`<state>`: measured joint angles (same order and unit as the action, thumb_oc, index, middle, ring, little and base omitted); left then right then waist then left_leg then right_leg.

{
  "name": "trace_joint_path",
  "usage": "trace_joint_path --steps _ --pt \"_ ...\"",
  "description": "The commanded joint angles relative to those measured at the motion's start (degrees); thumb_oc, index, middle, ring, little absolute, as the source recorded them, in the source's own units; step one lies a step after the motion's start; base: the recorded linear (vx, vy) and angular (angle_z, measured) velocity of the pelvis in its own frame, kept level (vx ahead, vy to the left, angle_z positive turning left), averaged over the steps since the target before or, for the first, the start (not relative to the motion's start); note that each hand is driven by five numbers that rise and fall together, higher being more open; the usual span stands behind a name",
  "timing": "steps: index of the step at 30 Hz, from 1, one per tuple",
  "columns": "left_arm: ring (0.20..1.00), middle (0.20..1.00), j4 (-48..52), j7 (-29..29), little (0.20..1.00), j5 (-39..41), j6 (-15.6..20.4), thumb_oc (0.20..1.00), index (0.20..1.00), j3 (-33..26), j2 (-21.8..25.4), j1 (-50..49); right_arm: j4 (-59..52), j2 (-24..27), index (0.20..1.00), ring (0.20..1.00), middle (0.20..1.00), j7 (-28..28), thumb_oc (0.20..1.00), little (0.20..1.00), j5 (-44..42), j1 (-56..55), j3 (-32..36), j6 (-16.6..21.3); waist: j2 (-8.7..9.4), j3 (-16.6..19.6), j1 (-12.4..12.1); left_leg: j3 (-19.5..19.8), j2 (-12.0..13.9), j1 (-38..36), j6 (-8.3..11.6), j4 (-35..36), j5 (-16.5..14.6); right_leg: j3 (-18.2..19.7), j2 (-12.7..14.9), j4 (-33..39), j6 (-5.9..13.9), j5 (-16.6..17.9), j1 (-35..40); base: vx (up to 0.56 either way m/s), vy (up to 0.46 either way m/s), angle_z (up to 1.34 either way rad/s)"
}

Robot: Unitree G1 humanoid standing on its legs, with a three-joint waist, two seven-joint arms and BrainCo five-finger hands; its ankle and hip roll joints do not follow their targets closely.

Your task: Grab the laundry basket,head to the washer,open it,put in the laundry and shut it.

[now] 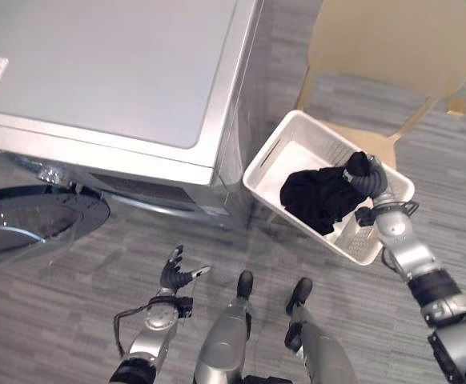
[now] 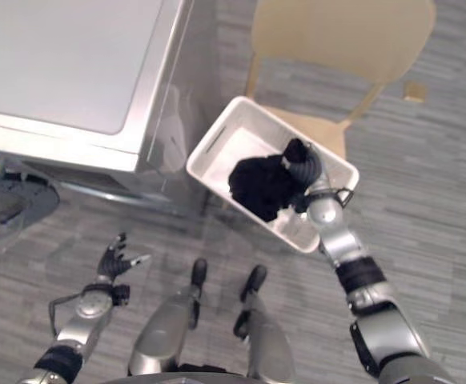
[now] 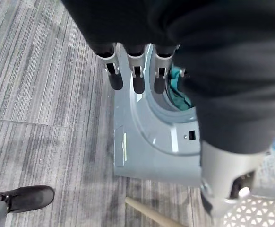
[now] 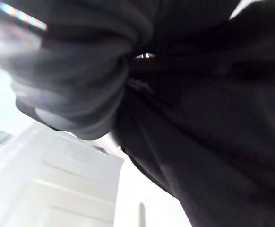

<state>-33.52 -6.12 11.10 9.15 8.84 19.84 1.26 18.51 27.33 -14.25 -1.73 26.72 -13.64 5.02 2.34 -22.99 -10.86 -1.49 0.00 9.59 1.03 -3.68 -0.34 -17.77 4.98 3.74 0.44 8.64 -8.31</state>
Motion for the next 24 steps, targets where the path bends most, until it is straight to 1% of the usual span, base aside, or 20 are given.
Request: trace_joint_path --steps 1,2,3,4,6,7,10,11,12,13,14,15,16,18,19,21,22,24 --pt "1.0 1.0 1.01 1.23 1.0 0.67 -0.17 1.0 1.0 0.4 1.92 -5.68 -3.26 -1.34 0.2 0.2 0.2 4.08 0.2 0.2 -6.02 -4.11 0.33 5.83 0.7 8.44 0.16 0.25 -1.47 -1.08 -0.92 2.4 -0.63 1.86 2.27 -5.21 7.5 -9.45 3.86 0.06 0.039 -0.17" --pt "1.0 1.0 1.19 1.43 1.0 0.5 -0.33 1.0 1.0 -0.17 1.87 -6.29 -5.54 -1.96 0.2 0.2 0.2 5.29 0.2 0.2 -7.27 -5.44 0.71 6.16 0.84 9.19 0.37 0.09 -1.48 -1.58 -1.13 2.3 -0.76 1.93 2.32 -5.38 7.56 -9.49 4.21 0.03 0.024 -0.21" --pt "1.0 1.0 1.24 1.44 1.0 0.49 -0.34 1.0 1.0 -0.16 1.9 -6.38 -5.68 -1.97 0.2 0.2 0.2 5.33 0.2 0.2 -7.27 -5.6 0.75 6.08 0.86 9.19 0.32 0.05 -1.47 -1.67 -1.14 2.32 -0.78 1.96 2.32 -5.39 7.57 -9.51 4.28 0.05 0.044 -0.25" --pt "1.0 1.0 2.28 2.06 1.0 -0.02 -0.62 1.0 1.0 -1.23 1.79 -8.08 -10.71 -3.22 0.2 0.2 0.2 8.15 0.2 0.2 -9.6 -9.15 1.75 6.64 1.02 10.43 0.75 -0.83 -1.24 -3.79 -1.55 2.34 -1.53 2.57 2.43 -6.66 7.86 -9.98 5.2 0.05 0.036 -0.22" --pt "1.0 1.0 3.87 2.51 1.0 -0.4 -0.77 1.0 1.0 -1.75 1.82 -9.13 -14.54 -3.94 0.2 0.2 0.2 10.09 0.2 0.2 -11.03 -11.92 2.3 6.96 0.85 10.94 1.31 -1.11 -0.99 -5.23 -1.87 2.49 -1.68 3.31 2.71 -8.73 8.08 -10.27 5.34 -0.01 0.01 -0.23" --pt "1.0 1.0 4.23 2.56 1.0 -0.29 -0.86 1.0 1.0 -1.66 1.83 -8.96 -16.69 -4.57 0.2 0.2 0.2 11.05 0.2 0.2 -11.69 -13.35 2.75 7.19 0.63 10.86 1.93 -0.72 -0.82 -5.58 -1.97 2.51 -1.51 4.87 2.68 -11.01 8.39 -10.42 4.81 -0.09 -0.04 -0.2" --pt "1.0 1.0 6.37 2.16 1.0 -0.69 -0.41 1.0 1.0 -0.93 2.37 -7.76 -21.94 -5.35 0.2 0.2 0.2 12.33 0.2 0.2 -14.13 -16.95 4.46 8.37 0.02 10.18 3.99 1.69 -0.87 -4.58 -2.32 1.2 -0.81 13.07 0.49 -17.22 8.64 -11.89 3.2 -0.12 -0.069 0.02" --pt "1.0 1.0 6.37 2.16 1.0 -0.69 -0.42 1.0 1.0 -0.92 2.37 -7.74 -21.96 -5.34 0.2 0.2 0.2 12.34 0.2 0.2 -14.13 -16.96 4.48 8.35 0.01 10.35 3.98 1.69 -0.83 -4.35 -2.3 1.24 -0.68 13.07 0.44 -17.11 8.62 -11.71 3.0 -0.1 -0.087 0.51" --pt "1.0 1.0 6.93 2.12 1.0 -0.95 -0.16 1.0 1.0 -0.61 2.58 -7.23 -23.48 -5.52 0.2 0.2 0.2 12.72 0.2 0.2 -15.02 -17.89 4.94 8.95 -0.28 10.58 4.42 2.63 -0.77 -3.64 -2.24 0.96 -0.12 14.94 -0.11 -18.91 8.44 -12.19 3.01 -0.15 -0.198 0.89" --pt "1.0 1.0 8.31 2.35 1.0 -1.31 0.21 1.0 1.0 -0.11 2.93 -6.88 -26.33 -6.07 0.2 0.2 0.2 13.18 0.2 0.2 -15.33 -19.42 6.09 9.48 -0.57 11.61 4.75 5.34 -0.78 -2.33 -1.74 1.4 1.36 17.11 -0.57 -21.46 8.06 -12.48 3.95 -0.19 -0.3 1.01" --pt "1.0 1.0 9.48 2.25 1.0 -1.37 0.58 1.0 1.0 0.17 3.22 -6.95 -27.94 -6.31 0.2 0.2 0.2 12.98 0.2 0.2 -15.0 -20.1 6.44 9.76 -0.45 12.23 4.65 7.01 -0.88 -1.61 -1.13 2.02 2.36 18.42 -1.16 -19.84 7.62 -14.45 5.97 -0.17 -0.307 1.06" --pt "1.0 1.0 10.81 2.32 1.0 -1.37 0.75 1.0 1.0 0.73 3.37 -6.85 -28.62 -6.27 0.2 0.2 0.2 13.14 0.2 0.2 -15.08 -19.66 6.51 9.63 -0.26 12.77 4.22 7.99 -0.9 -0.49 -0.39 2.22 3.3 19.49 -1.83 -17.69 6.75 -16.73 7.54 -0.17 -0.271 0.98" --pt "1.0 1.0 11.71 2.2 1.0 -1.12 1.11 1.0 1.0 0.78 3.39 -6.86 -29.54 -6.47 0.2 0.2 0.2 12.99 0.2 0.2 -15.56 -18.92 6.49 10.15 -0.13 13.01 3.65 8.72 -1.1 1.07 0.52 2.31 4.93 20.09 -2.92 -14.92 5.99 -18.03 8.99 -0.21 -0.258 1.14" --pt "1.0 1.0 13.07 1.96 1.0 -0.74 1.4 1.0 1.0 1.36 3.12 -6.75 -30.37 -6.34 0.2 0.2 0.2 12.42 0.2 0.2 -16.59 -16.97 5.32 11.13 -0.44 13.11 2.5 9.04 -0.57 3.81 2.5 3.55 8.24 18.62 -3.9 -9.0 4.63 -18.63 10.81 -0.26 -0.267 0.7" --pt "1.0 1.0 13.8 1.75 1.0 -0.82 1.55 1.0 1.0 1.69 3.06 -6.56 -31.03 -5.95 0.2 0.2 0.2 12.19 0.2 0.2 -17.04 -16.46 5.36 11.42 -0.75 12.84 2.23 9.56 -0.35 5.15 3.49 4.17 10.0 18.86 -4.96 -7.57 3.97 -19.01 11.02 -0.27 -0.255 0.39" --pt "1.0 1.0 15.67 1.88 1.0 -0.79 2.1 1.0 1.0 2.57 2.35 -6.2 -32.9 -5.02 0.2 0.2 0.2 12.13 0.2 0.2 -17.95 -15.3 5.1 11.96 -1.82 11.95 2.33 9.58 -0.11 7.05 4.94 5.81 12.27 17.32 -6.38 -5.67 3.27 -18.07 10.58 -0.32 -0.181 0.62" --pt "1.0 1.0 16.45 1.99 1.0 -1.54 2.17 1.0 1.0 3.38 2.04 -5.93 -33.47 -4.51 0.2 0.2 0.2 11.92 0.2 0.2 -18.12 -14.62 5.13 12.09 -1.82 11.23 3.11 7.43 -0.27 7.61 4.77 5.89 11.62 16.16 -6.01 -5.52 3.22 -17.56 10.17 -0.35 -0.06 0.88" --pt "1.0 1.0 19.17 2.51 1.0 -1.87 2.56 1.0 1.0 4.32 2.01 -5.29 -35.14 -3.73 0.2 0.2 0.2 12.2 0.2 0.2 -18.67 -13.81 4.31 11.92 -1.8 11.25 4.28 2.78 0.84 7.25 3.44 4.39 9.69 13.63 -5.14 -4.75 3.59 -15.98 9.03 -0.32 -0.027 1.05"
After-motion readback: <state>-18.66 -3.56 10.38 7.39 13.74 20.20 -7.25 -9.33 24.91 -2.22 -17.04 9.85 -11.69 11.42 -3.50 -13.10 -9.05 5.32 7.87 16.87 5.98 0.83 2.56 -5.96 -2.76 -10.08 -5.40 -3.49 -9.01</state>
